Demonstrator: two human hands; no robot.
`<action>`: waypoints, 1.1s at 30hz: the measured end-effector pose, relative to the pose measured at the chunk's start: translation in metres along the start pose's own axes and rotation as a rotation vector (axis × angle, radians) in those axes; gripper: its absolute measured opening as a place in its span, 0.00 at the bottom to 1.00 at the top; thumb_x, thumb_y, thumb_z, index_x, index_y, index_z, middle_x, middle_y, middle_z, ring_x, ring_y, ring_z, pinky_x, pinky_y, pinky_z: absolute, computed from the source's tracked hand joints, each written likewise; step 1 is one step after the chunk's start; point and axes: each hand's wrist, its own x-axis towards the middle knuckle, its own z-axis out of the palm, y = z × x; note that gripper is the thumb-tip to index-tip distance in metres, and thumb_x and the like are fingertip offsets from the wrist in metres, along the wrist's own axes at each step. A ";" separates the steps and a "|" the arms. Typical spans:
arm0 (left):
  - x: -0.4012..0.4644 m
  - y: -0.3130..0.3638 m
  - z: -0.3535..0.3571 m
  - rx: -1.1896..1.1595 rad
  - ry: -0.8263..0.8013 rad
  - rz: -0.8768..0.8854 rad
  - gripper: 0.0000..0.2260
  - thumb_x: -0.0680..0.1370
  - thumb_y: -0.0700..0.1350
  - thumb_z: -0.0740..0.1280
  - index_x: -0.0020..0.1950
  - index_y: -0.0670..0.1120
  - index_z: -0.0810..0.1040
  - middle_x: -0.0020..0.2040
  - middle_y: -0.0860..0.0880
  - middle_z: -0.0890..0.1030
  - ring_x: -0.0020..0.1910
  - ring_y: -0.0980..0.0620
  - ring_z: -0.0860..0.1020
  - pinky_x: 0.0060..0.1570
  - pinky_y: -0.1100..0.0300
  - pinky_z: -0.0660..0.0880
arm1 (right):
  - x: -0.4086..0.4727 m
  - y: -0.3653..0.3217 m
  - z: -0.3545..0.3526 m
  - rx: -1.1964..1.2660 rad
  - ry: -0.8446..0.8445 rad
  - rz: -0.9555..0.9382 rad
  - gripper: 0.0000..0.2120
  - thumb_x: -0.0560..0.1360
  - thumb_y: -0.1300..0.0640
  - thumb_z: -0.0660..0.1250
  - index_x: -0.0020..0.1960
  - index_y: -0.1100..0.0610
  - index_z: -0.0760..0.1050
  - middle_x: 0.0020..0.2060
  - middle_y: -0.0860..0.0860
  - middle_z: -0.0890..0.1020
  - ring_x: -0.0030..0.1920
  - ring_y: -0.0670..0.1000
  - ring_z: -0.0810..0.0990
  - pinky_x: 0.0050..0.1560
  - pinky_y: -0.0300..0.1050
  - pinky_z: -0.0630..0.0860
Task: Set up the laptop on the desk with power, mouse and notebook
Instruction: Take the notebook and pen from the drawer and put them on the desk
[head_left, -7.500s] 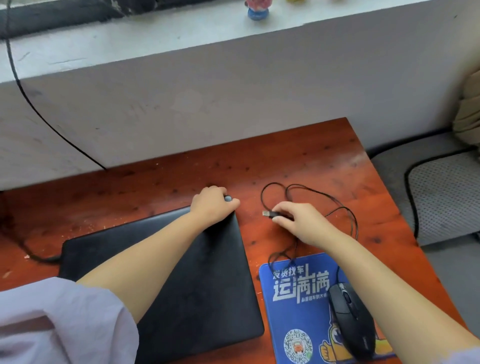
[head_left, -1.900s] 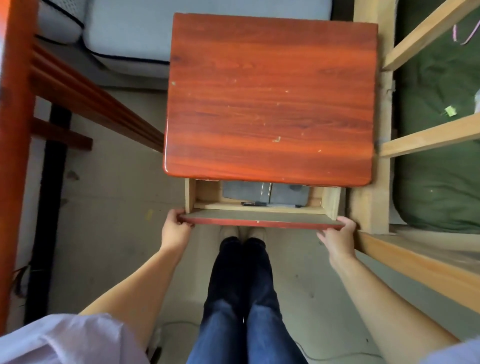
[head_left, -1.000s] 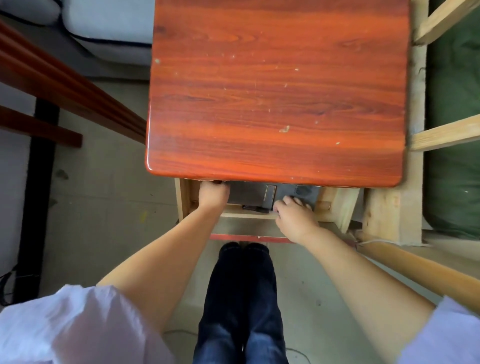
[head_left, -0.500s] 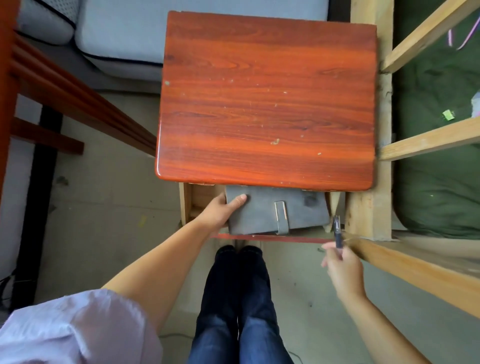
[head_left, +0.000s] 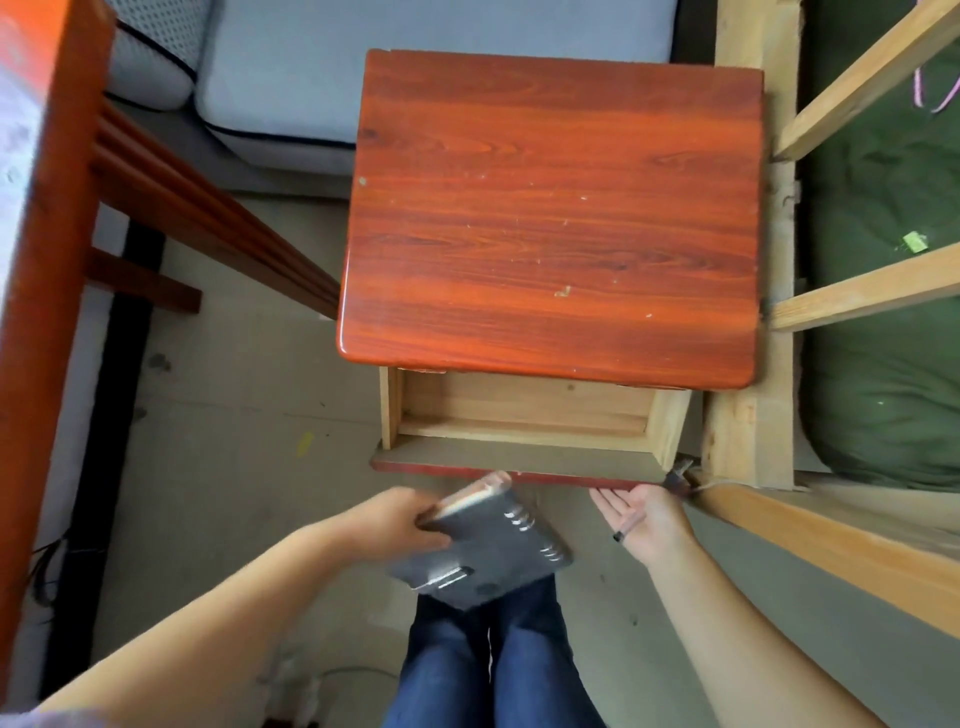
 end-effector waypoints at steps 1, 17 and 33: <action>0.011 0.006 0.009 0.075 -0.002 0.013 0.07 0.73 0.52 0.65 0.46 0.50 0.78 0.56 0.51 0.78 0.49 0.48 0.78 0.44 0.59 0.74 | -0.001 -0.002 0.002 0.015 0.013 0.006 0.35 0.65 0.81 0.38 0.67 0.64 0.63 0.67 0.64 0.68 0.68 0.61 0.68 0.68 0.56 0.68; 0.046 0.039 -0.031 0.459 0.309 0.131 0.14 0.77 0.50 0.62 0.61 0.48 0.75 0.76 0.47 0.56 0.76 0.47 0.50 0.72 0.34 0.44 | -0.058 -0.046 0.064 0.082 -0.116 -0.165 0.27 0.74 0.75 0.36 0.71 0.68 0.55 0.70 0.64 0.64 0.68 0.61 0.68 0.69 0.52 0.65; -0.055 0.071 -0.062 0.103 0.426 0.177 0.09 0.76 0.50 0.65 0.39 0.54 0.67 0.34 0.56 0.76 0.37 0.50 0.74 0.34 0.64 0.63 | -0.127 -0.063 0.036 -0.027 -0.286 -0.140 0.26 0.77 0.71 0.39 0.72 0.62 0.58 0.69 0.59 0.69 0.68 0.57 0.69 0.60 0.48 0.70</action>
